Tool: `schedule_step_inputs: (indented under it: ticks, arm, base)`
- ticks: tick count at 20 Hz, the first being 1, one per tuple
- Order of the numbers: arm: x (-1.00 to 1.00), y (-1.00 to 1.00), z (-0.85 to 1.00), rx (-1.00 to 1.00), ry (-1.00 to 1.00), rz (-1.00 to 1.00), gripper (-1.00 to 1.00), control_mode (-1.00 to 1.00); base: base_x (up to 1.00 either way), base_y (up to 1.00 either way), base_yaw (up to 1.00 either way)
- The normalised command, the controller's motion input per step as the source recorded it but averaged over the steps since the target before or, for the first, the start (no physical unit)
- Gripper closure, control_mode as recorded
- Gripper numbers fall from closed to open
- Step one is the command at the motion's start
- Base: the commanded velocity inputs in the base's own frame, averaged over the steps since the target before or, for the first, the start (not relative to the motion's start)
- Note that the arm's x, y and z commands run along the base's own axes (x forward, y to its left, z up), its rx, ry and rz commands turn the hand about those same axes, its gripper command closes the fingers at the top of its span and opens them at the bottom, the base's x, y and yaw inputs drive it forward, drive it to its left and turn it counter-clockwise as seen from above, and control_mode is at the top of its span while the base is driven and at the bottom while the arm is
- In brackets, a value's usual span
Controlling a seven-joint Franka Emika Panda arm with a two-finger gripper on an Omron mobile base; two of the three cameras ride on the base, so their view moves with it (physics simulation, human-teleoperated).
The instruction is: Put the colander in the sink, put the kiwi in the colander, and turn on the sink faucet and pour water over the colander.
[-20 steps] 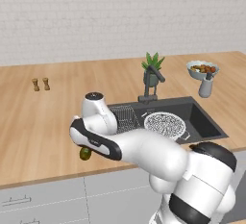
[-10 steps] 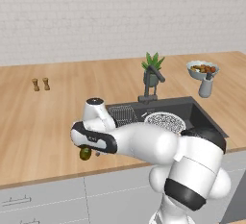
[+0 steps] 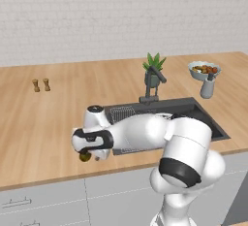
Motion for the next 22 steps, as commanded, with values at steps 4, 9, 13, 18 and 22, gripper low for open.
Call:
schedule_step_inputs:
  ticks: [4,9,13,18,22]
  arm:
    - [0.25,0.22,-0.2,0.0,0.0,0.0,-1.0,-1.0]
    - [0.04,0.09,-0.22,-0.01,0.0,0.0,-1.0,-1.0]
    - [0.12,0.15,-0.33,-0.03,0.0,0.0,-1.0,-1.0]
    - [0.12,0.09,-0.29,-0.04,0.0,0.0,-1.0,-1.0]
    - [-0.05,-0.1,0.02,0.0,0.0,0.12,1.0,-1.0]
  base:
    - [0.0,0.0,0.0]
    - [0.0,0.0,0.0]
    - [0.0,0.0,0.0]
    - [0.0,0.0,0.0]
    - [0.0,0.0,0.0]
